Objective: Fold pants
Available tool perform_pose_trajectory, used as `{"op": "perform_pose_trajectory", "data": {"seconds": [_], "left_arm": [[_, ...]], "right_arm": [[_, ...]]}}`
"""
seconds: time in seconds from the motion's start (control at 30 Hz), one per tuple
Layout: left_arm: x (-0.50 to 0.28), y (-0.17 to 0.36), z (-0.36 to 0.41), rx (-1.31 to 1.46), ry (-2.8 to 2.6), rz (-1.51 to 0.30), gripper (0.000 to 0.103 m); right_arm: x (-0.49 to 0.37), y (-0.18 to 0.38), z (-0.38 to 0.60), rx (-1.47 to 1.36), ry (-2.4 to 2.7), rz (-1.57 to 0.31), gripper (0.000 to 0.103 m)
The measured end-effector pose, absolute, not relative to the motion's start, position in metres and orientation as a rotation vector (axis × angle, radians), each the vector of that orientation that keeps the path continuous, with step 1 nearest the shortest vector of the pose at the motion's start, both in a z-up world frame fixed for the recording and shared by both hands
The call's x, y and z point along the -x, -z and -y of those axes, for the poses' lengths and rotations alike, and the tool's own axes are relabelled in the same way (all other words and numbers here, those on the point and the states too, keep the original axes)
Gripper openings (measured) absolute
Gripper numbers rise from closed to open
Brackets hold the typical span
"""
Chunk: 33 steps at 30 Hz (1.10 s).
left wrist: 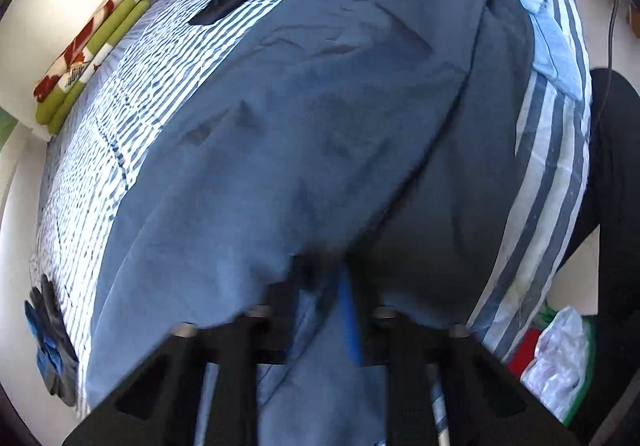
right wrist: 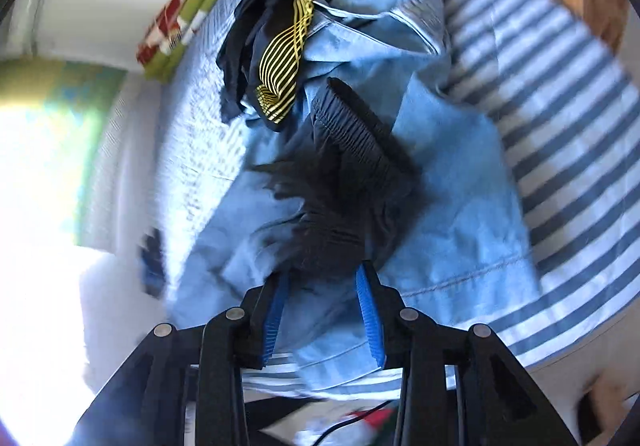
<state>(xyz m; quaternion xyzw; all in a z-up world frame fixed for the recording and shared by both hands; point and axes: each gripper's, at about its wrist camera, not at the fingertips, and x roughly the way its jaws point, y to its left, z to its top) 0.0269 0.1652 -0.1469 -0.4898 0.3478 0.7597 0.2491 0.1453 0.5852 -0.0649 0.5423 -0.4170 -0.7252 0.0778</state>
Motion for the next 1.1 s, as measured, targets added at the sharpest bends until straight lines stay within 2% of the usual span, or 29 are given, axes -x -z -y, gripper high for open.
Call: {"op": "perform_pose_trajectory", "data": {"seconds": [0.07,0.2,0.37,0.53,0.93,1.1], "left_arm": [[-0.026,0.149,-0.161,1.316,-2.074,-0.980,0.001],[-0.012,0.142,-0.152,1.312,-2.116,-0.925,0.001],[-0.019,0.123,-0.141,1.300,-2.137,-0.865,0.001],[-0.031,0.114,-0.132,1.288,-2.129,-0.862,0.001],[-0.052,0.140,-0.142,1.321,-2.050,-0.927,0.001],[-0.046,0.143,-0.140,1.333,-2.049,-0.905,0.001]], "right_arm": [[-0.148,0.060,-0.591,-1.632,2.212,1.239,0.033],[-0.143,0.061,-0.599,-1.638,2.218,1.289,0.034],[-0.140,0.073,-0.607,-1.616,2.153,1.434,0.035],[-0.152,0.067,-0.614,-1.570,2.180,1.450,0.035],[-0.145,0.083,-0.617,-1.464,2.072,1.702,0.035],[-0.138,0.088,-0.615,-1.496,2.053,1.695,0.035]]}}
